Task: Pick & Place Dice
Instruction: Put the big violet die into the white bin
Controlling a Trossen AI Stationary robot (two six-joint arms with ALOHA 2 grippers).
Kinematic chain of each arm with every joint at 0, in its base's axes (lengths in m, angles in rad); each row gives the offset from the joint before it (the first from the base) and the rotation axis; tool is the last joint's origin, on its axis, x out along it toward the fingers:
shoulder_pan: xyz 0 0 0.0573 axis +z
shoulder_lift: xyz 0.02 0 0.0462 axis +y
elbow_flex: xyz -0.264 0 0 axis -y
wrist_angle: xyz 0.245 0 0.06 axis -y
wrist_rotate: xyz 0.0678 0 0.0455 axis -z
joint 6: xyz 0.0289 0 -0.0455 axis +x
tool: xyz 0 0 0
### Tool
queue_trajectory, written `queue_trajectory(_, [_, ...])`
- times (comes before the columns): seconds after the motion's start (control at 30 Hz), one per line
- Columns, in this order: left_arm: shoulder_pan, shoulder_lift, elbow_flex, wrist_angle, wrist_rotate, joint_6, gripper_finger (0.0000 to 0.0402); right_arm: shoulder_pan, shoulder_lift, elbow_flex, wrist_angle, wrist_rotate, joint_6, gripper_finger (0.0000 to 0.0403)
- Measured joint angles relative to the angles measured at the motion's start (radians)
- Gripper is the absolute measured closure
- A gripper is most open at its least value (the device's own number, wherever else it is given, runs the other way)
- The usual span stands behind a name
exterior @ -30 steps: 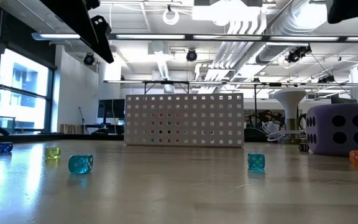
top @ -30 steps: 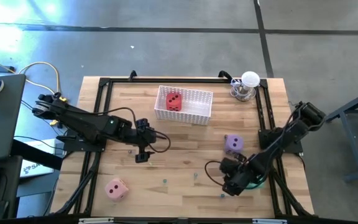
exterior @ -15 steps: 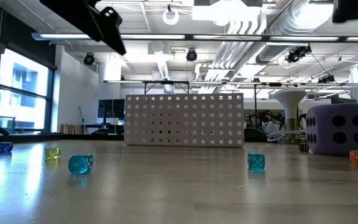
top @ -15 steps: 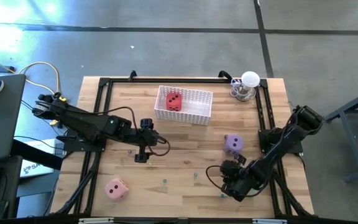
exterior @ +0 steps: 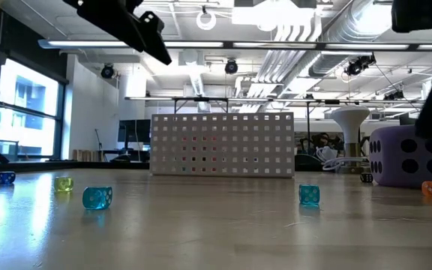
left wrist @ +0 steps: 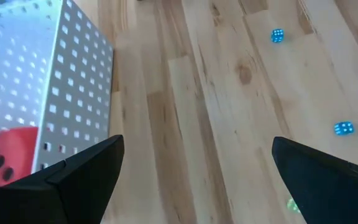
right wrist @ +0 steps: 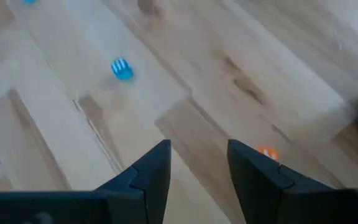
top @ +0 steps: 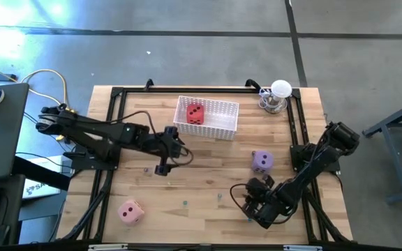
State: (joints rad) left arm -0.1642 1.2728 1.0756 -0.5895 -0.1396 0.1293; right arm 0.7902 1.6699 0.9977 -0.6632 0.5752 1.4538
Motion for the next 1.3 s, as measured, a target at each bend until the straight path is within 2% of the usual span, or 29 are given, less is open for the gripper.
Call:
queue_trajectory(0.1, [0.029, 0.0, 0.0, 0.001, 0.059, -0.035, 0.0002, -0.001, 0.0, 0.0, 0.002, 0.029, -0.013, 0.0233])
queue_trajectory(0.23, [0.052, 0.0, 0.0, 0.009, 0.093, -0.069, 0.0002, -0.014, 0.0, 0.0, 0.003, 0.105, -0.046, 0.0189])
queue_trajectory(0.43, [0.067, 0.0, 0.0, 0.05, 0.094, -0.092, 0.0002, -0.033, 0.0, 0.0, 0.022, 0.245, -0.229, 0.0111])
queue_trajectory(0.57, [0.081, 0.0, 0.0, 0.061, 0.096, -0.047, 0.0002, -0.055, 0.0, 0.0, 0.095, 0.319, -0.386, 0.0077])
queue_trajectory(0.77, [0.119, 0.0, 0.0, 0.093, 0.096, 0.036, 0.0002, -0.087, 0.0, 0.0, 0.167, 0.305, -0.532, 0.0058])
queue_trajectory(1.1, [0.204, 0.0, 0.0, 0.161, 0.093, 0.092, 0.0002, -0.155, 0.002, 0.0, 0.227, 0.155, -0.488, 0.0056])
queue_trajectory(1.3, [0.233, 0.0, 0.0, 0.157, 0.093, 0.084, 0.0002, -0.2, 0.006, 0.0, 0.287, 0.149, -0.54, 0.0012])
